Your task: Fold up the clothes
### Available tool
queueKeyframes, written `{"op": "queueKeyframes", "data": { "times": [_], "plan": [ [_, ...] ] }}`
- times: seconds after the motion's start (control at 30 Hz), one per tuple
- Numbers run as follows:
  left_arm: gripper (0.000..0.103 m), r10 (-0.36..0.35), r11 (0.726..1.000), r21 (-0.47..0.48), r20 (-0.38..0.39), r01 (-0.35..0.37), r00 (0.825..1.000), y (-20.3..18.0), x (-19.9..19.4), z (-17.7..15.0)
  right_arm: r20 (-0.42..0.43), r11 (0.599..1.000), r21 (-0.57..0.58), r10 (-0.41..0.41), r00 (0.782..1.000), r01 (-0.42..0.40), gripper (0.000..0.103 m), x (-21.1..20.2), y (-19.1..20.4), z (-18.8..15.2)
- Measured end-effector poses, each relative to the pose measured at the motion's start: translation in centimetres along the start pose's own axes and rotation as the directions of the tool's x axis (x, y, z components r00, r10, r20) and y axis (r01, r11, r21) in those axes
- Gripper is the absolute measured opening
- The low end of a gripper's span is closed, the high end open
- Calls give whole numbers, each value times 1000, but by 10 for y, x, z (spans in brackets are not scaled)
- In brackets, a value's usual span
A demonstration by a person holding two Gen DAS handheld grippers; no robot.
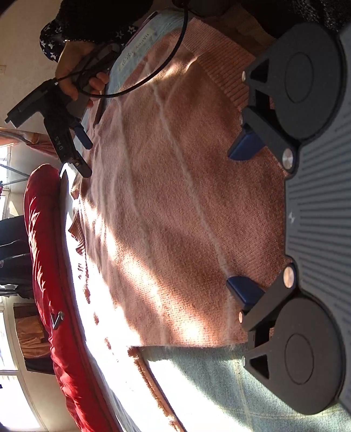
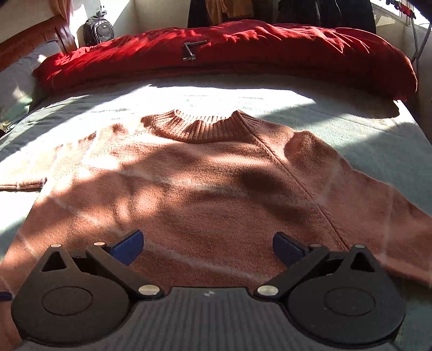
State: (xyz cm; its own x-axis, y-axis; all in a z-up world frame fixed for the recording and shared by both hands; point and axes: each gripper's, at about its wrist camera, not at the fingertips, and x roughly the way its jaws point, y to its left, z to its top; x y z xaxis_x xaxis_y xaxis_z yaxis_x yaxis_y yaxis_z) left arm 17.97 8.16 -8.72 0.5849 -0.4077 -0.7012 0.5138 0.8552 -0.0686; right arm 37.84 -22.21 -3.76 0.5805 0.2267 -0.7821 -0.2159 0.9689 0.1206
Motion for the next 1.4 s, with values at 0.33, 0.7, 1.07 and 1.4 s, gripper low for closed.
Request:
{"op": "queueKeyframes", "data": {
  "times": [0.33, 0.7, 1.07, 1.4],
  "plan": [
    [93, -28, 1000, 10, -14, 28, 999, 5, -20, -8, 30, 984, 136, -117, 993, 112, 103, 45, -31, 14],
    [93, -91, 996, 19, 94, 90, 991, 41, -34, 22, -27, 978, -204, -41, 999, 35, 103, -19, 53, -59],
    [93, -83, 993, 84, -56, 87, 995, 50, -26, -16, -37, 983, -165, -93, 995, 86, 103, -50, 50, -130],
    [93, -223, 963, 153, -5, 221, 975, 28, -37, 8, -10, 988, -100, -122, 992, 120, 103, -63, 44, -154]
  ]
}}
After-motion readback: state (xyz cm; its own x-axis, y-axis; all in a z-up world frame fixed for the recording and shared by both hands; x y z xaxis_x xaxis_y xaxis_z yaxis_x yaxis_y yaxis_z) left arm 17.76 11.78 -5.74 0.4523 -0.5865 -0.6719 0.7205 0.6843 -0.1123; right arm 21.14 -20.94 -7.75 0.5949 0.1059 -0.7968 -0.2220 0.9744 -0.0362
